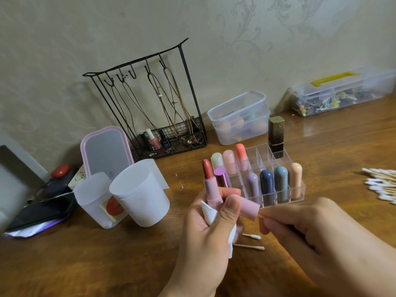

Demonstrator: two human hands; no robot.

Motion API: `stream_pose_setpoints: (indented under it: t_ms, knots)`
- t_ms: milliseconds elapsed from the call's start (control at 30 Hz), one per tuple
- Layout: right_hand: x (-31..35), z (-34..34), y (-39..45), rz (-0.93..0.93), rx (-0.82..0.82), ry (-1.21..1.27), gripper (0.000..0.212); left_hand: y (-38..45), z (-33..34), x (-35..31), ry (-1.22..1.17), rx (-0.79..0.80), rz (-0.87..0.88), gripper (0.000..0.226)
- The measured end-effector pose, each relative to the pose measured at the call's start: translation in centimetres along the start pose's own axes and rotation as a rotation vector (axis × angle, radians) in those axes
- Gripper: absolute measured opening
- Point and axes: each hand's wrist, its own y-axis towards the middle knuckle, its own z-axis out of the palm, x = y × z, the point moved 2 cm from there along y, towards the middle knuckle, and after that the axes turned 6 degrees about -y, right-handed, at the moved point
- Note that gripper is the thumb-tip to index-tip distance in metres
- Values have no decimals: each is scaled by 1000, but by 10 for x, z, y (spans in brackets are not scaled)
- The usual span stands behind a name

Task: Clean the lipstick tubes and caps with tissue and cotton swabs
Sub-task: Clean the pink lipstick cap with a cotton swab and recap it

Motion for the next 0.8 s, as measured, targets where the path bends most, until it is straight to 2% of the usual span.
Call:
stream_pose_setpoints:
  t_ms: [67, 133, 200, 267, 367, 433, 500, 600, 667, 733, 800]
  knots:
    - [1, -1, 0, -18, 8, 34, 18, 1, -2, 2, -28, -16, -13, 42]
    - [1, -5, -1, 17, -70, 54, 16, 2, -1, 1, -89, 24, -41, 33]
    - [-3, -5, 1, 50, -98, 32, 16, 4, -2, 0, -154, 55, -56, 40]
    - [-2, -2, 1, 44, -12, -12, 19, 5, -6, -3, -156, 4, -40, 47]
    - [3, -5, 1, -13, 90, 54, 22, 7, -10, -2, -19, -16, 69, 37]
    - [2, -9, -1, 24, -2, 165, 18, 6, -9, -4, 47, 24, 98, 24]
    - [-2, -10, 0, 55, -54, 130, 18, 5, -8, -8, 37, 90, 101, 20]
    - [1, -7, 1, 4, 80, 39, 19, 8, -11, -10, -16, 73, 125, 19]
    - [5, -12, 2, -11, 139, 154, 22, 9, -14, -8, 10, 40, 131, 21]
    - [2, -16, 2, 49, 63, 252, 23, 9, -15, -8, 17, 42, 115, 23]
    - [-5, -14, 2, 69, 24, 158, 20, 9, -16, -9, -1, 40, 84, 24]
